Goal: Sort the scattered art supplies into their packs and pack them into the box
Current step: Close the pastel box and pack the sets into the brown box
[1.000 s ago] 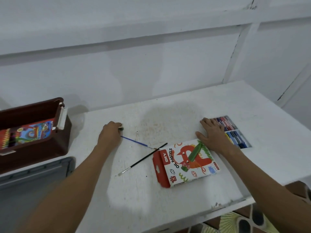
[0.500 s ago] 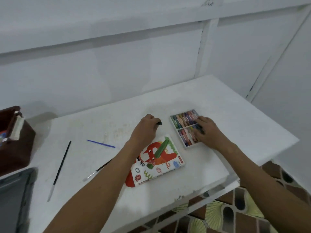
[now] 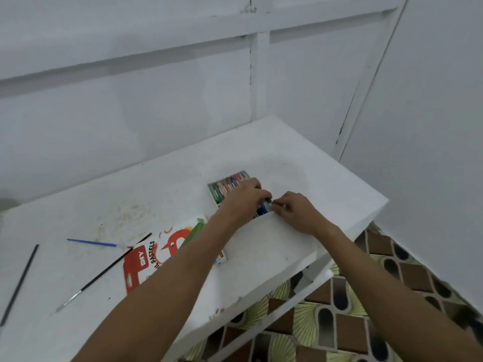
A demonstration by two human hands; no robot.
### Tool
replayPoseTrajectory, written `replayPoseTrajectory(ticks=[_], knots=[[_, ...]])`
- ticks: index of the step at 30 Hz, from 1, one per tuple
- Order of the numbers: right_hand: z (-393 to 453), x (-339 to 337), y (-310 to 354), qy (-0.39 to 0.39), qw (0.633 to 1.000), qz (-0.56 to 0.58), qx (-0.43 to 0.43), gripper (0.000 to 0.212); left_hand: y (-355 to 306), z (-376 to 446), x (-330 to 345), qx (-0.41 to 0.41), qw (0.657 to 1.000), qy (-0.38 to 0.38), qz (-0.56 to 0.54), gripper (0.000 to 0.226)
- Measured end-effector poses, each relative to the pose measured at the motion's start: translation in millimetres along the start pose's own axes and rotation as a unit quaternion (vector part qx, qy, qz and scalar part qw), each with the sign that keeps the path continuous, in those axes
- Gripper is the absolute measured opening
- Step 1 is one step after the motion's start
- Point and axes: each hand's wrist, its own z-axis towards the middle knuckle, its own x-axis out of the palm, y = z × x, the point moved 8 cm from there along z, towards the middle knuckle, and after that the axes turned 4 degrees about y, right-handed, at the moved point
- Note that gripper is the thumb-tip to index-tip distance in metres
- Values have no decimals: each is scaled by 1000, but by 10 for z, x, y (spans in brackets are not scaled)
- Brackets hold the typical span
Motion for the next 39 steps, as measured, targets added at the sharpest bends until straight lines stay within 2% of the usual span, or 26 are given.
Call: replayPoseTrajectory(ticks=[4, 7, 14, 19, 23, 32, 36, 39], knots=[[15, 12, -37, 25, 1000, 15, -11, 28, -25, -3, 74, 10, 1000, 1, 7, 26], [26, 0, -48, 32, 999, 41, -14, 28, 17, 20, 59, -3, 999, -9, -30, 24], [84, -20, -40, 8, 995, 100, 12, 29, 124, -2, 101, -26, 999, -17, -17, 29], [121, 0, -60, -6, 994, 106, 39, 24, 148, -39, 145, -56, 998, 19, 3, 38], [126, -2, -70, 22, 990, 133, 50, 23, 125, -77, 179, -79, 995, 51, 20, 41], [157, -5, -77, 3, 993, 100, 63, 31, 101, -159, 302, -62, 990, 85, 94, 48], [133, -28, -15, -3, 993, 98, 70, 35, 183, -224, 294, -63, 992, 106, 9, 55], [126, -52, 91, -25, 994, 84, 65, 45, 401, -369, 67, -111, 989, 21, -99, 61]])
